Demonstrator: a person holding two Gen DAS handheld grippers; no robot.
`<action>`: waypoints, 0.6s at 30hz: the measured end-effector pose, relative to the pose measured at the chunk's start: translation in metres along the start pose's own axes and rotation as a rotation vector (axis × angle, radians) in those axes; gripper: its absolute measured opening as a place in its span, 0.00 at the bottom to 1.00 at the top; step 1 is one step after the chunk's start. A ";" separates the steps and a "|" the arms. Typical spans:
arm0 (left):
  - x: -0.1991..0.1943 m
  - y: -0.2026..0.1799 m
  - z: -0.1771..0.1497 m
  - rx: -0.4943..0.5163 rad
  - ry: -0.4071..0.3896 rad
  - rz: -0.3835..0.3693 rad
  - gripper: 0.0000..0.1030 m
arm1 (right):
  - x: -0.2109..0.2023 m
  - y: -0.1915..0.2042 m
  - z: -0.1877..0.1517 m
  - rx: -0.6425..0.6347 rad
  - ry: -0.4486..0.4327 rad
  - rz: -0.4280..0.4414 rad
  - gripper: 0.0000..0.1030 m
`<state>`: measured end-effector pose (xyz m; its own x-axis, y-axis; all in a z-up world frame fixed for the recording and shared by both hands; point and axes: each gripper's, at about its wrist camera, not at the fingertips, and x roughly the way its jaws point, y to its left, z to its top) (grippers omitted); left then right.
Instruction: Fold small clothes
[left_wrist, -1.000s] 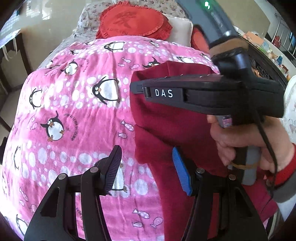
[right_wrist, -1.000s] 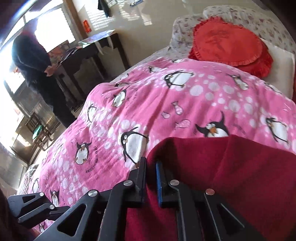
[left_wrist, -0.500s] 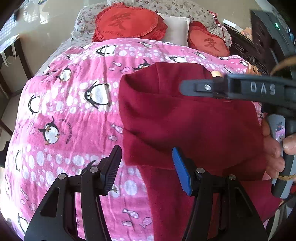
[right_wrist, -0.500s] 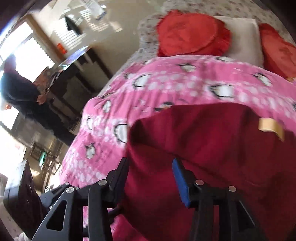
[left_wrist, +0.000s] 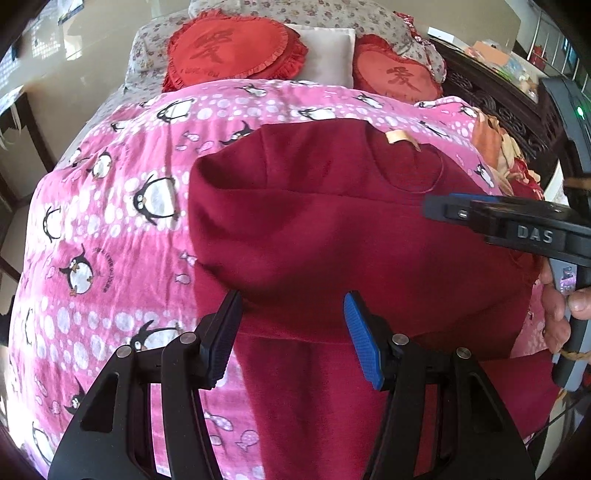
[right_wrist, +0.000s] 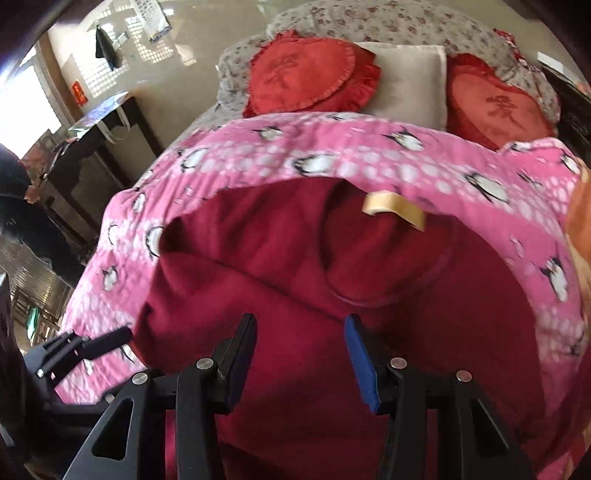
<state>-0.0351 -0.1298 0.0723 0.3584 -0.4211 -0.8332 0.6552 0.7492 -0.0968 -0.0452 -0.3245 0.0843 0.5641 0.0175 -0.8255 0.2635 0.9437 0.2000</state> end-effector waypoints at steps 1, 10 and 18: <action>0.000 -0.001 0.000 0.004 0.000 0.001 0.55 | -0.005 -0.011 -0.004 0.008 -0.002 -0.001 0.46; 0.008 0.006 -0.002 -0.032 0.012 0.010 0.55 | -0.034 -0.093 -0.043 0.055 0.019 -0.056 0.47; 0.007 0.011 -0.003 -0.031 0.007 0.031 0.55 | -0.031 -0.112 -0.062 0.075 0.028 -0.104 0.48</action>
<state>-0.0270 -0.1231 0.0636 0.3733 -0.3938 -0.8400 0.6229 0.7773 -0.0876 -0.1411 -0.4100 0.0551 0.5090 -0.0689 -0.8580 0.3774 0.9137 0.1506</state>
